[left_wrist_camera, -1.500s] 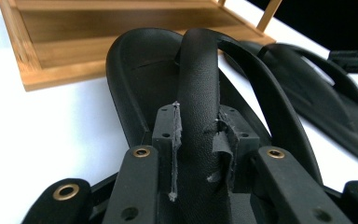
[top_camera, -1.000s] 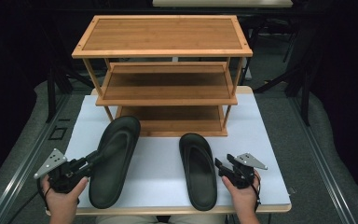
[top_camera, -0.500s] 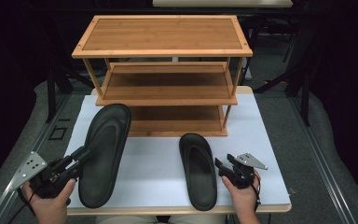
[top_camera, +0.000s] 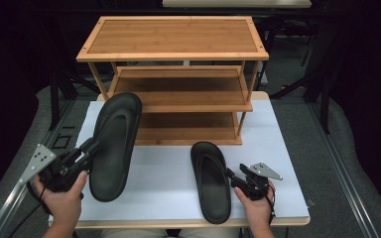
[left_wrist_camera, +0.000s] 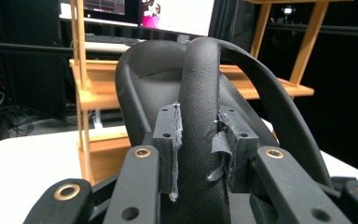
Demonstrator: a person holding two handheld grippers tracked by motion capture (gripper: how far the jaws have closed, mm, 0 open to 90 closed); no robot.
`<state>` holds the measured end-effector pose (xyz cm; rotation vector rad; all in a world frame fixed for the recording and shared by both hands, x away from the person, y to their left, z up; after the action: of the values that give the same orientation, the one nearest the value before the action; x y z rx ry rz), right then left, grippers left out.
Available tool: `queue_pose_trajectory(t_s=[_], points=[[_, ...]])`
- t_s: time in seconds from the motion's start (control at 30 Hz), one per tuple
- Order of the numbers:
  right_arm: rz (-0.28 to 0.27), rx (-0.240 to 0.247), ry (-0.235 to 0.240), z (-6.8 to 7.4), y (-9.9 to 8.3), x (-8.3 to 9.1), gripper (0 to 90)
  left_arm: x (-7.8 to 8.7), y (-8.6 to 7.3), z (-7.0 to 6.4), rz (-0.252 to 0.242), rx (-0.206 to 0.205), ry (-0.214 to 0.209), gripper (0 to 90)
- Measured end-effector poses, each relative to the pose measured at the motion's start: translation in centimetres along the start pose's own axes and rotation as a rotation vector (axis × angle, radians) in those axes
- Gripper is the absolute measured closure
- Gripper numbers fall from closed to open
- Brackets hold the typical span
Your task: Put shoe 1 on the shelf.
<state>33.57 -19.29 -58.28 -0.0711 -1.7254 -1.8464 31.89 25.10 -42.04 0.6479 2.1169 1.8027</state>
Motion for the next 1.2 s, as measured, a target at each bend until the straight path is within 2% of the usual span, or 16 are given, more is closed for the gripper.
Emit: queue_pose_trajectory(t_s=[0.03,0.13,0.17,0.23,0.3,0.33,0.37,0.4,0.47,0.5,0.53,0.63,0.7,1.0,1.07,1.2], points=[[-0.001,0.000,-0.001,0.0,0.0,0.0,43.5,0.0,0.0,0.0,0.000,0.000,0.000,70.7],[0.001,-0.002,-0.001,-0.1,0.0,0.0,43.5,-2.2,1.2,0.3,-0.001,0.015,0.005,70.7],[0.010,-0.005,0.003,-0.1,0.0,0.1,43.5,-3.7,2.0,0.5,-0.003,0.011,0.014,70.7],[0.010,-0.005,0.003,-0.1,0.0,0.1,43.5,-4.5,2.4,0.5,-0.002,0.012,0.020,70.7],[0.017,-0.007,0.005,-0.2,0.0,0.2,43.5,-6.8,3.5,0.6,-0.002,0.023,0.031,70.7],[0.017,-0.007,0.005,-0.2,0.0,0.2,43.5,-6.8,3.5,0.6,-0.002,0.023,0.031,70.7],[0.003,-0.009,0.003,-0.3,0.0,0.2,43.5,-8.4,4.0,0.7,0.004,0.024,0.039,70.7],[0.003,-0.009,0.003,-0.3,0.0,0.2,43.5,-8.4,4.0,0.7,0.004,0.024,0.039,70.7],[0.001,-0.011,0.005,-0.4,0.1,0.3,43.6,-10.9,4.6,0.6,0.030,0.021,0.036,70.6],[0.000,-0.013,0.005,-0.4,0.1,0.3,43.5,-10.9,4.6,0.6,0.030,0.021,0.036,70.6],[0.000,-0.016,0.007,-0.4,0.1,0.3,43.5,-12.5,4.7,0.5,0.045,0.023,0.041,70.7],[-0.001,-0.014,0.008,-0.5,0.1,0.3,43.6,-13.9,4.8,0.4,0.065,0.017,0.064,70.7],[-0.002,-0.014,0.011,-0.5,0.1,0.2,43.6,-15.7,4.9,0.2,0.084,-0.017,0.084,70.7],[-0.003,-0.012,0.017,-0.4,0.1,0.2,43.6,-18.4,4.6,1.1,0.189,0.026,0.155,70.5],[-0.004,-0.010,0.018,-0.4,0.2,0.2,43.6,-18.6,4.6,1.4,0.205,0.048,0.157,70.5],[0.000,-0.010,0.019,-0.3,0.1,0.1,43.6,-19.0,4.5,1.4,0.242,0.046,0.149,70.2]])
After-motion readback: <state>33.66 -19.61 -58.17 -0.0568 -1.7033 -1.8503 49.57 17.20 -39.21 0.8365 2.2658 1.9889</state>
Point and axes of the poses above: each handheld gripper's, and its own axes: x roughly backward along the jaws, y roughly out of its top, z roughly to its left, the point moved 5 cm from there along -x, roughly forward along the jaws, and after that the axes turned 1 degree about x, right-handed, at the moved point
